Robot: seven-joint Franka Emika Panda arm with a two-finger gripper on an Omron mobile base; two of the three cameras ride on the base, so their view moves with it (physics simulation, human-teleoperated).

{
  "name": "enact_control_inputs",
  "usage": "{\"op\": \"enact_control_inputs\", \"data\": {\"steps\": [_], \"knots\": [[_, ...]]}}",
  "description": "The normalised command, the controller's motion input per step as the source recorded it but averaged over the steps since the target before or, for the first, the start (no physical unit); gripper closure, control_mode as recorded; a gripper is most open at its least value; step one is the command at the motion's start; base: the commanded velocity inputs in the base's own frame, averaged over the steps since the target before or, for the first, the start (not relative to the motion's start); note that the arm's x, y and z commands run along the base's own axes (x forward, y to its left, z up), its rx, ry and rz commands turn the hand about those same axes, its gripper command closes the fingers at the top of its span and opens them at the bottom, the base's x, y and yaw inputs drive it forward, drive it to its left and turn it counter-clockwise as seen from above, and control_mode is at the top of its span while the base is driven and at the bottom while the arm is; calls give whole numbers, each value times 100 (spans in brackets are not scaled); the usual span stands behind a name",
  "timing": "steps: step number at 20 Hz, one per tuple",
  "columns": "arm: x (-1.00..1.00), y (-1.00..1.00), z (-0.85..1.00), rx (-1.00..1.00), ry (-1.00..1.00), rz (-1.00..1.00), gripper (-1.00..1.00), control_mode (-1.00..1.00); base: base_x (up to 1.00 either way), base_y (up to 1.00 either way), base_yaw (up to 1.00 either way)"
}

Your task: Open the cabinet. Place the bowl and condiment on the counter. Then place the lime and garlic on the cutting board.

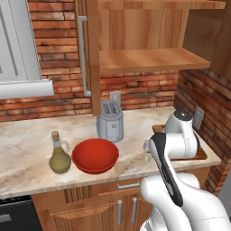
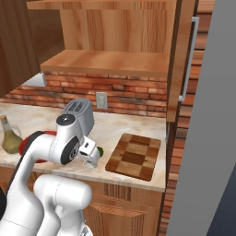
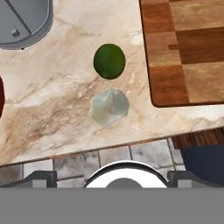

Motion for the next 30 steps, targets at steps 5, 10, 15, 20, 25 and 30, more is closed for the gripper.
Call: {"op": "enact_control_inputs", "data": {"steps": [5, 10, 15, 20, 25, 30], "knots": [[7, 0, -18, 0, -1, 0, -100, -100, 0, 0, 0], [12, 0, -15, 0, 0, 0, -100, -100, 0, 0, 0], [6, 5, -8, 0, 0, 0, -100, -100, 0, 0, 0], [0, 1, 0, 0, 0, -3, -100, -100, 0, 0, 0], [0, 0, -8, 0, 0, -9, -100, -100, 0, 0, 0], [2, 4, -15, 0, 0, -12, -100, -100, 0, 0, 0]]}}
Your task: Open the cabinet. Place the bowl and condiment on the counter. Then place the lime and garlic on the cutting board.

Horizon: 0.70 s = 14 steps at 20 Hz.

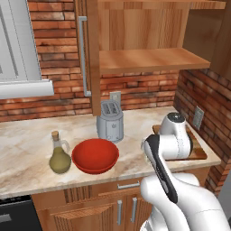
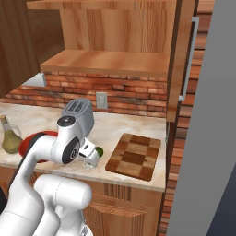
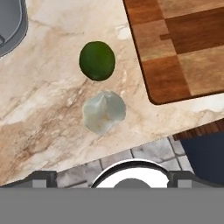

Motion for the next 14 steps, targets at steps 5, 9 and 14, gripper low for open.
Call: {"op": "enact_control_inputs", "data": {"steps": [5, 9, 14], "knots": [[23, 0, -19, 0, 0, -1, -100, -100, 0, 0, 0], [24, 0, -35, 0, 0, 0, -100, -100, 0, 0, 0], [23, 0, -50, -1, 0, 0, -100, -100, 0, 0, 0]]}}
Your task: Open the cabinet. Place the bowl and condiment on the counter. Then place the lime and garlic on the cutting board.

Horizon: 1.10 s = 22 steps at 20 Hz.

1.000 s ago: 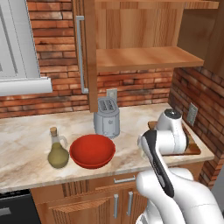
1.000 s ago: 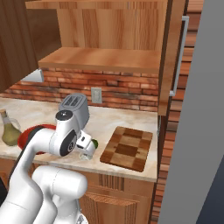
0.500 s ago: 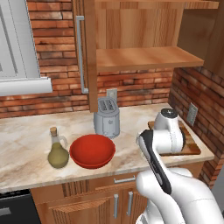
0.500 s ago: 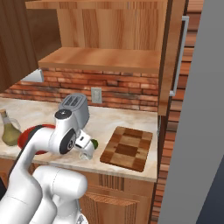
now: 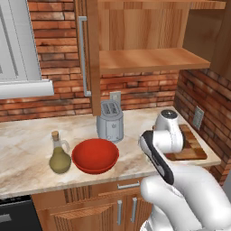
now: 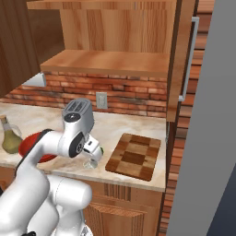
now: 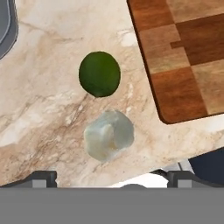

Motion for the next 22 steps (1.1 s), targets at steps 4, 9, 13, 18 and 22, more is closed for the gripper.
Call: {"op": "enact_control_inputs", "data": {"steps": [4, 9, 13, 18, 22], "knots": [[5, 0, -54, -4, 0, 0, -100, -100, 0, 0, 0], [0, 1, -48, -4, 0, 0, -100, -100, 0, 0, 0], [0, 0, -38, -2, 0, 0, -100, -100, 0, 0, 0], [0, 1, -36, -3, 0, 0, -100, -100, 0, 0, 0], [0, 3, -38, -4, 0, 0, -100, -100, 0, 0, 0]]}}
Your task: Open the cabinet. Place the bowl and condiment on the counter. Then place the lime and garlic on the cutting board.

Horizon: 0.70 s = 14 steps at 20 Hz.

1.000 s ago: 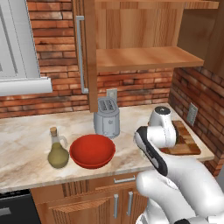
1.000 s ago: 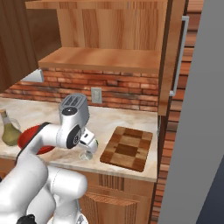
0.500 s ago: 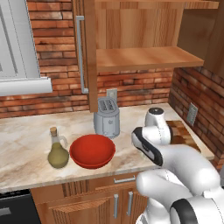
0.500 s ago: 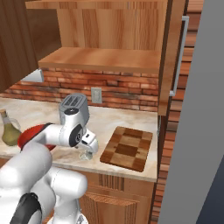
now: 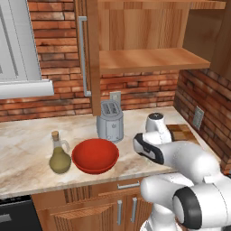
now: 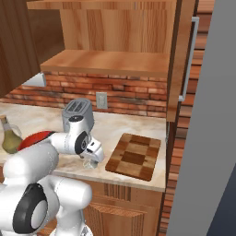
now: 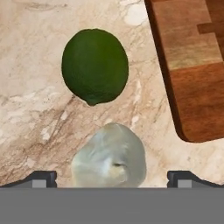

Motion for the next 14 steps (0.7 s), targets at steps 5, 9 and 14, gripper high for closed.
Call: {"op": "enact_control_inputs", "data": {"steps": [5, 9, 14], "knots": [[0, 1, -37, -4, 0, 0, -100, -100, 0, 0, 0], [0, 0, -41, -4, 0, 0, -100, -100, 0, 0, 0], [0, 0, -46, -4, 0, 0, -100, -100, 0, 0, 0]]}}
